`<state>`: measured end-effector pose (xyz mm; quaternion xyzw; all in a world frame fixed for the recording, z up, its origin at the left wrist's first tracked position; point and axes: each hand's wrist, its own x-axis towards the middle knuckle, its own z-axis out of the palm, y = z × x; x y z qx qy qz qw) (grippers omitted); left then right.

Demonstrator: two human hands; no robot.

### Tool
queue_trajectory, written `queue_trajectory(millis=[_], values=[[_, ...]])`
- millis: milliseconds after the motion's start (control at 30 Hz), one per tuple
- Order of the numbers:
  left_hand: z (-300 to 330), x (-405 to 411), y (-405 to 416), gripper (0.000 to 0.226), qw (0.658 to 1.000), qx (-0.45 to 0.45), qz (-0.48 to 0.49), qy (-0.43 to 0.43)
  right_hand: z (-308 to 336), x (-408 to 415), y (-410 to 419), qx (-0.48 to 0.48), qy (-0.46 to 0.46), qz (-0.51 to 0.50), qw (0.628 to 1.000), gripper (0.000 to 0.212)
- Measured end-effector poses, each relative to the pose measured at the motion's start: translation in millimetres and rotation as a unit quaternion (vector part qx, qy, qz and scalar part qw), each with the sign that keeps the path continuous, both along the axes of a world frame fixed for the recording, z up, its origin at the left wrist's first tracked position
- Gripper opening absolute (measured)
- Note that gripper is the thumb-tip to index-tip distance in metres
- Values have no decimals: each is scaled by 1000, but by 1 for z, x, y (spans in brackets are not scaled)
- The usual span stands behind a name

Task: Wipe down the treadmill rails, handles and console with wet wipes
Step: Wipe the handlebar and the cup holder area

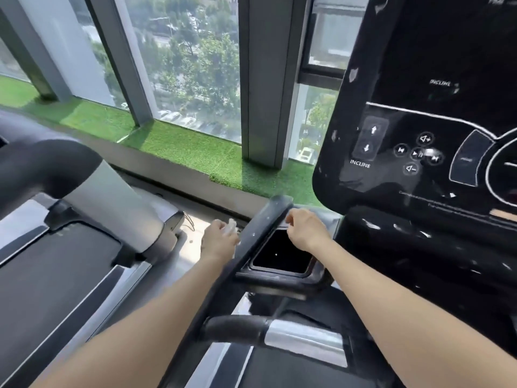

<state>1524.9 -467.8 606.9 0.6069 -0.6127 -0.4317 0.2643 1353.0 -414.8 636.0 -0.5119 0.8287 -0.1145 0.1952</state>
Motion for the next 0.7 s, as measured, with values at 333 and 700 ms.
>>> queue_trajectory(millis=[333, 700], values=[[-16, -74, -52, 18, 961, -236, -94, -107, -17, -25, -35, -5, 39, -21, 999, 29], [-23, -62, -71, 38, 831, -276, -448, -181, -27, -35, -44, 51, 49, -39, 997, 25]])
